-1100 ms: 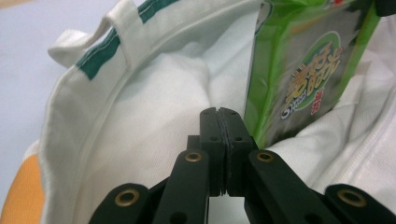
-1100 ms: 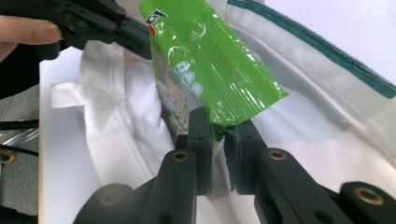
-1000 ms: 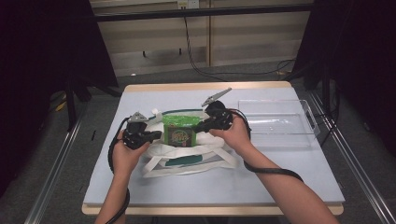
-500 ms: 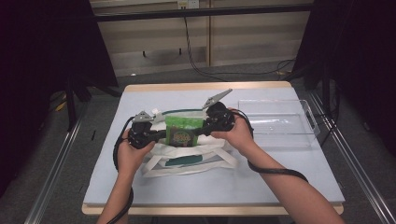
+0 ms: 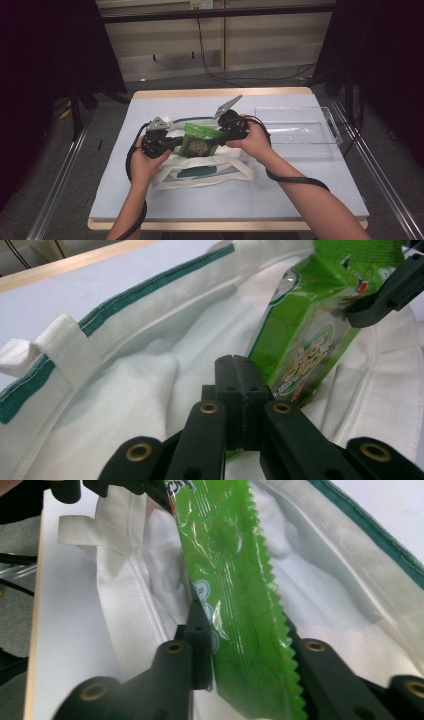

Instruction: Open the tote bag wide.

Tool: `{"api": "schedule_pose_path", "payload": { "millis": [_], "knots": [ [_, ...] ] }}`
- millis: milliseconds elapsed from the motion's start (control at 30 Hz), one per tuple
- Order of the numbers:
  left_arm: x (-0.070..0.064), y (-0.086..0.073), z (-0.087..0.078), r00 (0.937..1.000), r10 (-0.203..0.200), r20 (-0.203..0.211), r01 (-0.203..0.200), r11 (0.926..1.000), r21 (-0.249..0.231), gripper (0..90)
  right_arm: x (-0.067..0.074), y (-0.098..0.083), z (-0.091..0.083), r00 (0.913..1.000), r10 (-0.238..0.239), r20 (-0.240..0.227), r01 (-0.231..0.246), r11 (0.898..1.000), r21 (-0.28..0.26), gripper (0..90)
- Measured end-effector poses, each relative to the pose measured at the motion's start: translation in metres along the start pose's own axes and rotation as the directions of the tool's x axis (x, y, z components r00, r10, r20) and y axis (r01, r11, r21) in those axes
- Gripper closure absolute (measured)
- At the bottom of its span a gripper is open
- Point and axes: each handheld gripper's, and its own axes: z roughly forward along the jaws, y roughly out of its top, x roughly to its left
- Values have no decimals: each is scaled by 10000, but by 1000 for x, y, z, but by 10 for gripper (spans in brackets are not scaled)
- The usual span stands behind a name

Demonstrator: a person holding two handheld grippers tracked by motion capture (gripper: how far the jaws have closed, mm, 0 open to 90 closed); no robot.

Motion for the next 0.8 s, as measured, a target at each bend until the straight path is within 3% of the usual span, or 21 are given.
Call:
{"api": "schedule_pose_path", "payload": {
  "millis": [133, 267, 467, 567, 633, 733, 767, 800],
  "knots": [
    [3, -2, -4, 9994, -341, -113, 342, 9993, 120, 771, -2, -3, -4, 10000, -46, 53, 45, 9997, 244, 737],
    [2, -1, -6, 9995, -329, -39, 330, 9988, 349, 689, -6, -9, -9, 9994, 350, 2, -349, 9985, 423, 742],
    [-1, -2, -3, 9990, -315, -311, 338, 9964, 774, 503, -11, -13, -12, 9977, 676, -41, -673, 9966, 482, 747],
    [-1, -3, -2, 9989, -383, -272, 403, 9962, 771, 420, -12, -13, -15, 9972, 743, -47, -741, 9963, 426, 751],
    [-2, -3, -2, 9974, -542, -477, 578, 9953, 772, 357, -13, -13, -18, 9964, 850, -42, -848, 9956, 395, 752],
    [-2, -2, -1, 9966, -764, -300, 781, 9951, 611, 295, -17, -11, -22, 9956, 923, -160, -917, 9952, 333, 753],
    [0, -2, -2, 9978, -575, -330, 601, 9946, 844, 269, -17, -10, -24, 9949, 986, -193, -979, 9946, 340, 754],
    [-2, -2, 0, 9966, -763, -310, 783, 9945, 689, 247, -18, -10, -26, 9952, 964, -189, -958, 9949, 317, 754]
  ]
}}
